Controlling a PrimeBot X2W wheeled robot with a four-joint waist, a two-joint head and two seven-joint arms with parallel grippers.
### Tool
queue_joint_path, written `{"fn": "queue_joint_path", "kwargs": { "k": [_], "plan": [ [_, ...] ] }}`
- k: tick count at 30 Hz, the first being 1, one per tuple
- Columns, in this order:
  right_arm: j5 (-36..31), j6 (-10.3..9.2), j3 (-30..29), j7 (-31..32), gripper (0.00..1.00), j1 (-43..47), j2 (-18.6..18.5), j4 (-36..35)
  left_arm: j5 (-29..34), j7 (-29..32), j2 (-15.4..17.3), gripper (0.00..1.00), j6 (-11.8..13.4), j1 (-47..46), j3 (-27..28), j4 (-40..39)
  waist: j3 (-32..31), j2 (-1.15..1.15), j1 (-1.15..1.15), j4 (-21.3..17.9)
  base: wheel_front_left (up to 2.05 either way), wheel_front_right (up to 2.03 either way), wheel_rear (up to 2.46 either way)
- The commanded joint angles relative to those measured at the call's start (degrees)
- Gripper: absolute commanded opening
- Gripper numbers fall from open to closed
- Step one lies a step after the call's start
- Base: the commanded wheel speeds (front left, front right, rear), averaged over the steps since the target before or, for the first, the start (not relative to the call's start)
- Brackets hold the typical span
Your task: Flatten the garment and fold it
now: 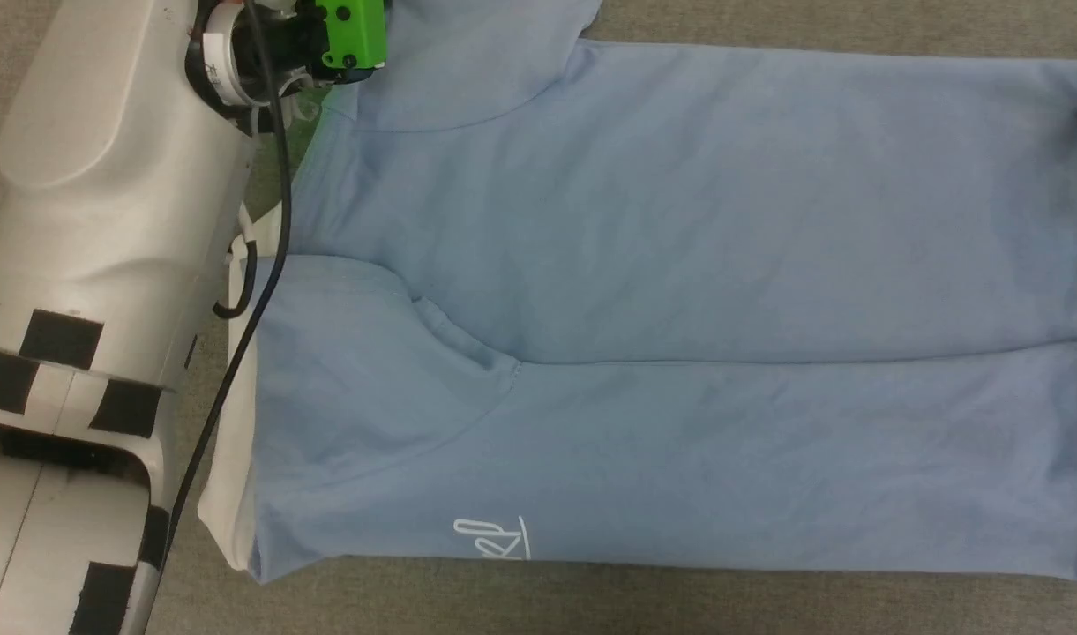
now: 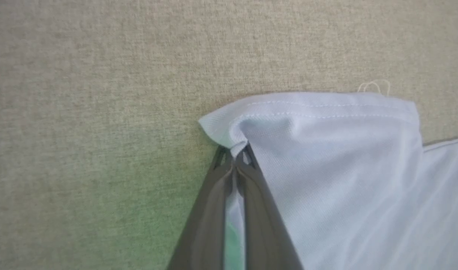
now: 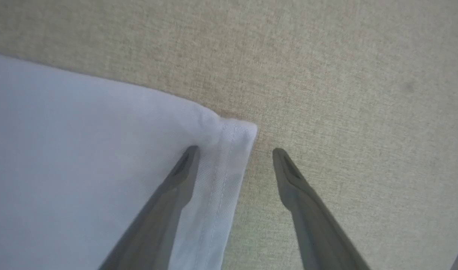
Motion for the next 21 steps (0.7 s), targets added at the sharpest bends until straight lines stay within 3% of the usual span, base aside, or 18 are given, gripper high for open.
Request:
{"fn": "queue_joint_path", "kwargs": {
  "k": [1, 9, 10, 11, 12, 21],
  "plan": [
    [-0.74, -0.09, 0.7, 1.65, 1.0, -0.81, -0.41, -0.08, -0.08, 0.13, 0.22, 0.0, -0.04, 0.6, -0.09, -0.46, 0.88, 0.0, 0.0, 0.88, 0.0, 0.0, 0.0],
    [-0.84, -0.09, 1.34, 7.9, 1.0, 0.66, -0.38, -0.86, -0.71, 0.27, 0.75, 0.0, 0.26, 1.07, 0.19, -3.3, 2.36, 0.0, 0.0, 1.98, 0.0, 0.0, 0.0],
    [-0.81, -0.09, 1.13, 8.17, 0.86, 0.85, -0.35, -1.01, -0.75, 0.28, 0.89, 0.0, 0.25, 1.15, 0.21, -3.54, 2.41, 0.0, 0.0, 2.04, 0.0, 0.0, 0.0],
    [-0.81, -0.09, 0.96, 7.97, 0.39, 0.94, -0.35, -1.34, -0.84, 0.2, 0.98, 0.0, 0.28, 1.21, 0.31, -3.79, 2.46, 0.0, 0.0, 2.1, 0.0, 0.0, 0.0],
    [-0.7, -0.09, 0.61, 8.05, 0.0, 1.14, -0.31, -1.44, -0.95, 0.17, 1.12, 0.0, 0.27, 1.31, 0.4, -4.09, 2.48, 0.0, 0.0, 2.15, 0.0, 0.0, 0.0],
    [-1.47, -0.09, -1.64, 4.85, 0.0, 1.17, 0.14, -2.68, -1.63, 0.02, 2.09, 0.0, 0.29, 2.31, 0.79, -6.01, 1.17, 0.0, 0.0, 1.99, 0.0, 0.0, 0.0]
  ]
}}
